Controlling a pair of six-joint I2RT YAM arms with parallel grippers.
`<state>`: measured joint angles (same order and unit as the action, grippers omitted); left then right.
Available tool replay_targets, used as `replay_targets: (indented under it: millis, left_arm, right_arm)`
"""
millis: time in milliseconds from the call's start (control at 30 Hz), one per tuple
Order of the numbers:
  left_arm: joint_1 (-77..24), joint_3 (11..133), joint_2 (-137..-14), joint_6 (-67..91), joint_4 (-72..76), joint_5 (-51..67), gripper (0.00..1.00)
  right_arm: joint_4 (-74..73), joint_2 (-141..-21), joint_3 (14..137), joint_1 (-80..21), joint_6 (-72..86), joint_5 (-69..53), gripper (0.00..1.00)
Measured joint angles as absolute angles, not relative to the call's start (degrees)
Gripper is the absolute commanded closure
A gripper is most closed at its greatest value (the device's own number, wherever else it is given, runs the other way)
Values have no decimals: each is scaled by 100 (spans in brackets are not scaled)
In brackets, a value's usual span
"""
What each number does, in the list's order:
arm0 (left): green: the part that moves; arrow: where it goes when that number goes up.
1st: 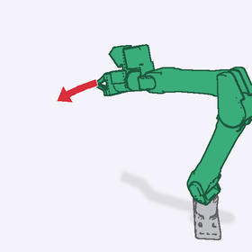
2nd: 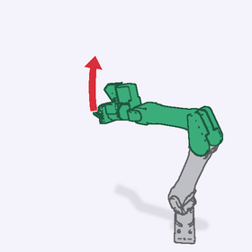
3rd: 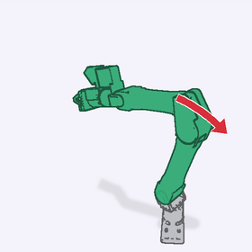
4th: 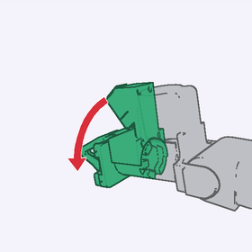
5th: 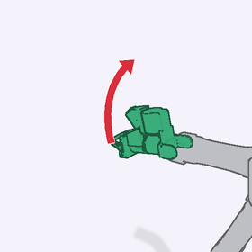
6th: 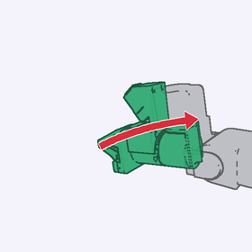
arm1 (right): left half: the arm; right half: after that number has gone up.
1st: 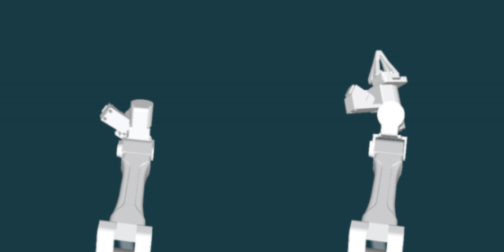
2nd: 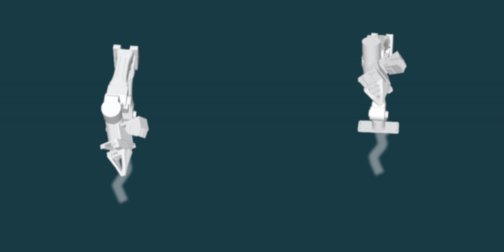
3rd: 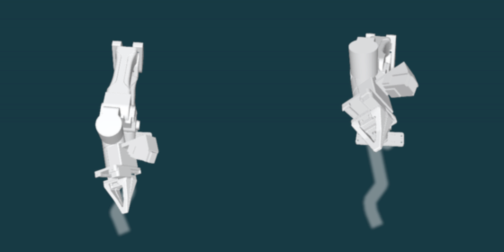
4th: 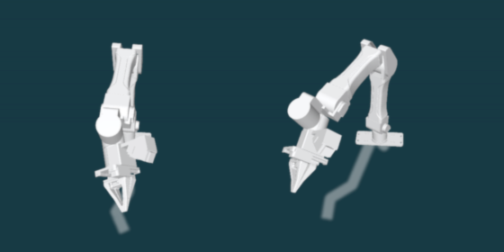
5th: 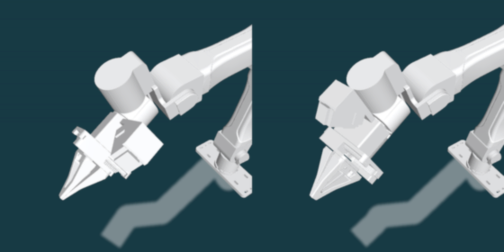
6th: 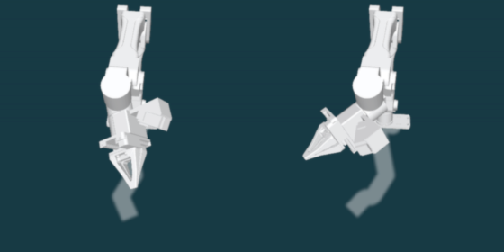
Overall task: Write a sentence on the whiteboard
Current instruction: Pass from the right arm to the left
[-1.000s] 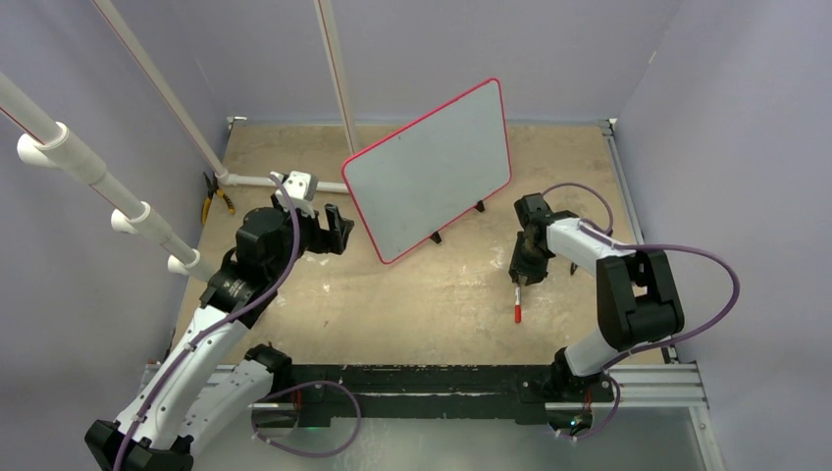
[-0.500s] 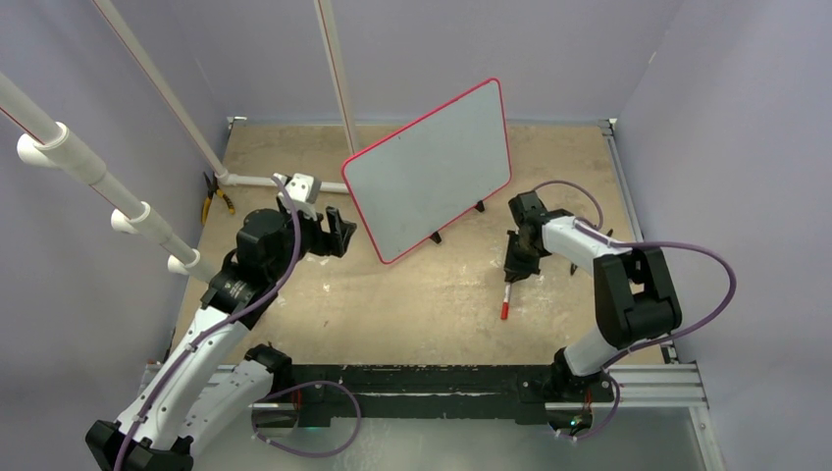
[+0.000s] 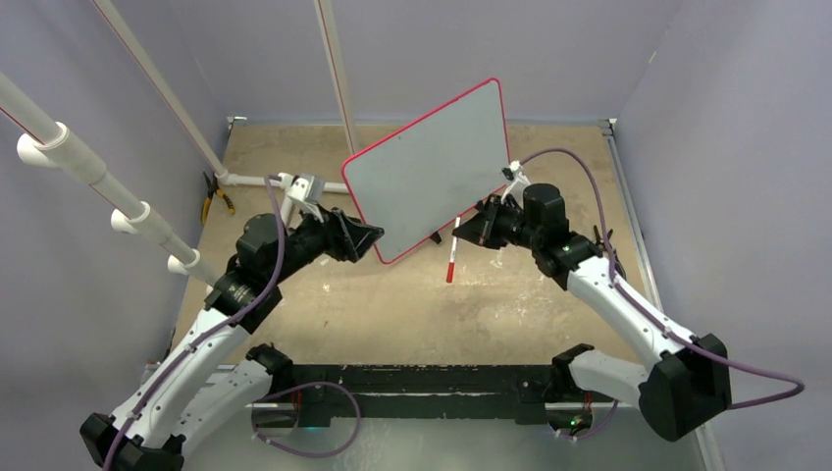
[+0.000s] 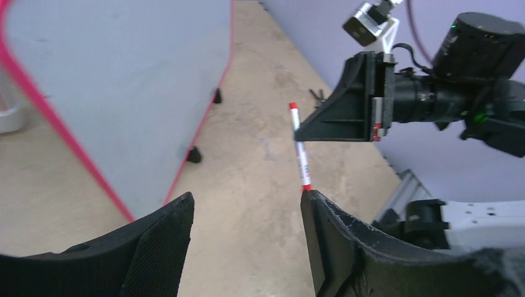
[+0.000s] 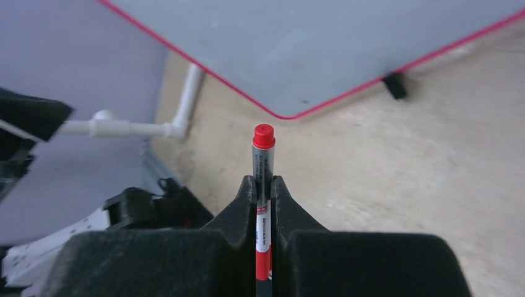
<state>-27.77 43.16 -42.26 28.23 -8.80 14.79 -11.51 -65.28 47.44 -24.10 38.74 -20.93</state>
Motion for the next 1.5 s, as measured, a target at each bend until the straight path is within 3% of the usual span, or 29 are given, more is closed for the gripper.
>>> replay_targets:
  millis: [267,467,633,767,1000,1133,1333,1500]
  left_arm:
    - [-4274,4185,-4978,3500,287,1437,33]
    - [-4670,4123,-5524,3682,733,1396,34]
    - [-4729,4123,-5752,3701,982,1404,55]
    - [-4775,4125,-5911,3691,1127,1527,65]
    - [-4873,4136,-6165,3682,1299,1798,100]
    - [-4877,4136,-6160,3614,1297,1822,100]
    - [-4877,4401,-6160,2936,569,1822,100]
    - [-4875,4954,-6193,1640,-690,1874,100]
  right_arm:
    - [1153,-6149,4377,-2851,4825,-2689,100]
    - [1911,-5979,4379,-2873,5054,-2812,100]
    - [1975,-5852,4379,-2888,5063,-2836,100]
    - [2023,-5787,4379,-2888,5118,-2873,100]
    - [2018,-5765,4375,-2888,5122,-2923,100]
    - [2016,-5765,4375,-2886,5120,-2930,100]
    - [1675,-5699,4377,-2888,5009,-2950,49]
    - [786,-5487,4456,-2886,4606,-2926,25]
